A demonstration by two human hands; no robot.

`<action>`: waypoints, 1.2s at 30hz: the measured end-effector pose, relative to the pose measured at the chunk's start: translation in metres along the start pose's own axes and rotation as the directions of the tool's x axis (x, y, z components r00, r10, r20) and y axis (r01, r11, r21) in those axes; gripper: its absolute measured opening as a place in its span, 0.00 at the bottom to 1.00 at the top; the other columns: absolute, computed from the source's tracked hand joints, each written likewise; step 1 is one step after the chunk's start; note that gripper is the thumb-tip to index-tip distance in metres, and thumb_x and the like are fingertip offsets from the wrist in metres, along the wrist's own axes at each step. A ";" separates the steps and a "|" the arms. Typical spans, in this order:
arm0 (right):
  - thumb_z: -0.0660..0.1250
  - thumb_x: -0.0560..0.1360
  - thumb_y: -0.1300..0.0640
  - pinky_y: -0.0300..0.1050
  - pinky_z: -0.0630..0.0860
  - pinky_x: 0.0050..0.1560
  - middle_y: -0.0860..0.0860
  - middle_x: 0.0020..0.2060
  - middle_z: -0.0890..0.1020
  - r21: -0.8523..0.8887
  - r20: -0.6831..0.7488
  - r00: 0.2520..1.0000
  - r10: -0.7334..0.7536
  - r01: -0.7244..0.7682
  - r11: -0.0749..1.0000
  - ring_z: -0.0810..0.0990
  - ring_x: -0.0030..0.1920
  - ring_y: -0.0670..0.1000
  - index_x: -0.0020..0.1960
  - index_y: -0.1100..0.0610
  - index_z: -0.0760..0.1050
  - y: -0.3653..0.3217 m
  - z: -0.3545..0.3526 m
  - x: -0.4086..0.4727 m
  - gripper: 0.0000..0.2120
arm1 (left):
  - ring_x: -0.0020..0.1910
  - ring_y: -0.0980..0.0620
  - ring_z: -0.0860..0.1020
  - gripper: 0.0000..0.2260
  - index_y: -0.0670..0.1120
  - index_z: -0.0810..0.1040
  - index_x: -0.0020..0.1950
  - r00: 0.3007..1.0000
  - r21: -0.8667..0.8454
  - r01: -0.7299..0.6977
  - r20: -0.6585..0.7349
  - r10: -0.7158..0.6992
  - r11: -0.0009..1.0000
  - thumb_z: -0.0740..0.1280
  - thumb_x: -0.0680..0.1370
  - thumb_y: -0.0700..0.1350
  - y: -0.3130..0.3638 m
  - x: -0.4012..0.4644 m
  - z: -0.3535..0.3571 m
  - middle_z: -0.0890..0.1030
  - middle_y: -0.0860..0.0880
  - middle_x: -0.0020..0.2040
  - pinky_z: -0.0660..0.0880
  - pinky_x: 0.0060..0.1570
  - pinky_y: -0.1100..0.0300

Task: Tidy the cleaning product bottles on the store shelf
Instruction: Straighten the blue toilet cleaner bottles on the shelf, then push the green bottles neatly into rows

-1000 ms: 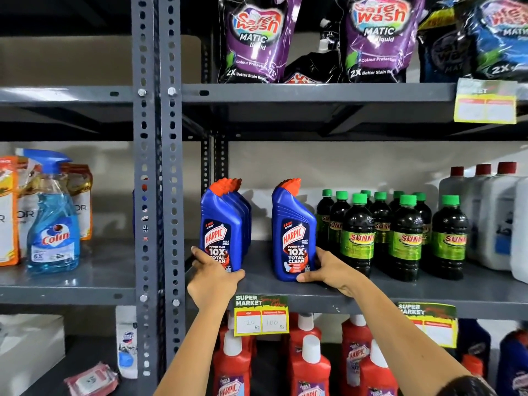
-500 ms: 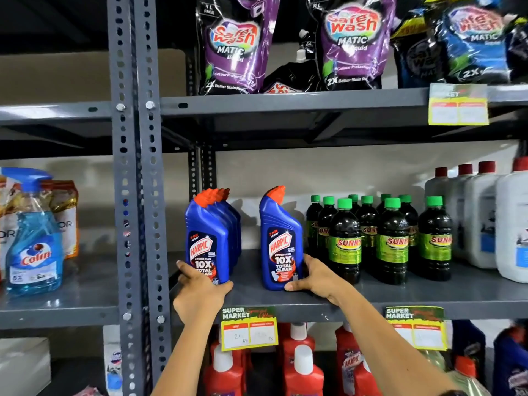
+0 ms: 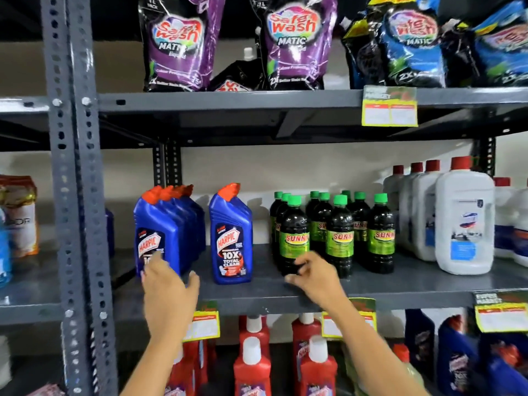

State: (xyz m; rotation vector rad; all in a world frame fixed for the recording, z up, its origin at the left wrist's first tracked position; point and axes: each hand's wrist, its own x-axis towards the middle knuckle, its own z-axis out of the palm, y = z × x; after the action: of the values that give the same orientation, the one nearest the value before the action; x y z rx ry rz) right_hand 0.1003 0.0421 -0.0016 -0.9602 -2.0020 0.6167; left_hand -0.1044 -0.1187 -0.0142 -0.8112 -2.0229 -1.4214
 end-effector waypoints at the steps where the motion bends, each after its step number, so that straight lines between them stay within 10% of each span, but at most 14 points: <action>1: 0.75 0.69 0.54 0.42 0.68 0.42 0.52 0.42 0.78 -0.075 -0.109 0.994 0.008 -0.017 0.997 0.80 0.50 0.58 0.54 0.57 0.72 0.014 -0.020 -0.005 0.19 | 0.54 0.39 0.76 0.25 0.39 0.68 0.64 0.993 -0.090 -0.085 0.070 0.091 0.992 0.72 0.71 0.43 0.013 -0.012 0.009 0.76 0.39 0.54 0.74 0.51 0.45; 4: 0.74 0.70 0.53 0.51 0.71 0.54 0.62 0.58 0.74 -0.284 -0.170 0.983 0.067 -0.114 0.952 0.74 0.60 0.64 0.63 0.64 0.63 0.050 -0.067 0.000 0.30 | 0.55 0.46 0.78 0.23 0.45 0.68 0.64 0.864 -0.270 -0.113 0.449 0.229 0.956 0.72 0.72 0.46 0.060 -0.040 0.046 0.77 0.47 0.52 0.74 0.54 0.55; 9: 0.80 0.64 0.52 0.47 0.68 0.62 0.61 0.68 0.72 -0.099 0.150 0.982 0.114 -0.100 0.990 0.71 0.69 0.60 0.74 0.63 0.51 0.079 -0.083 0.041 0.51 | 0.70 0.45 0.68 0.41 0.41 0.56 0.74 0.657 -0.149 0.038 0.749 0.088 0.988 0.75 0.69 0.49 0.121 -0.039 0.101 0.68 0.41 0.72 0.65 0.66 0.57; 18: 0.82 0.59 0.53 0.46 0.71 0.57 0.56 0.61 0.78 0.084 0.197 0.976 0.097 -0.115 0.990 0.76 0.62 0.57 0.66 0.58 0.64 0.091 -0.082 0.058 0.43 | 0.58 0.49 0.78 0.29 0.46 0.77 0.61 0.651 -0.178 0.200 0.759 0.005 0.964 0.80 0.62 0.41 0.126 -0.025 0.121 0.81 0.49 0.56 0.72 0.62 0.56; 36: 0.81 0.59 0.50 0.48 0.74 0.56 0.56 0.58 0.79 0.052 0.115 0.990 0.076 -0.083 0.995 0.78 0.60 0.58 0.64 0.59 0.64 0.092 -0.084 0.051 0.41 | 0.62 0.49 0.75 0.36 0.47 0.72 0.67 0.662 -0.104 0.111 0.749 0.005 0.988 0.80 0.62 0.50 0.122 -0.026 0.133 0.78 0.47 0.63 0.70 0.64 0.54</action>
State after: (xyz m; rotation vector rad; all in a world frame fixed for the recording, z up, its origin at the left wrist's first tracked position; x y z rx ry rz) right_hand 0.1882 0.1442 0.0035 -0.9943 -2.0418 0.7828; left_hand -0.0087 0.0351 0.0034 -1.6339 -2.5618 -1.3988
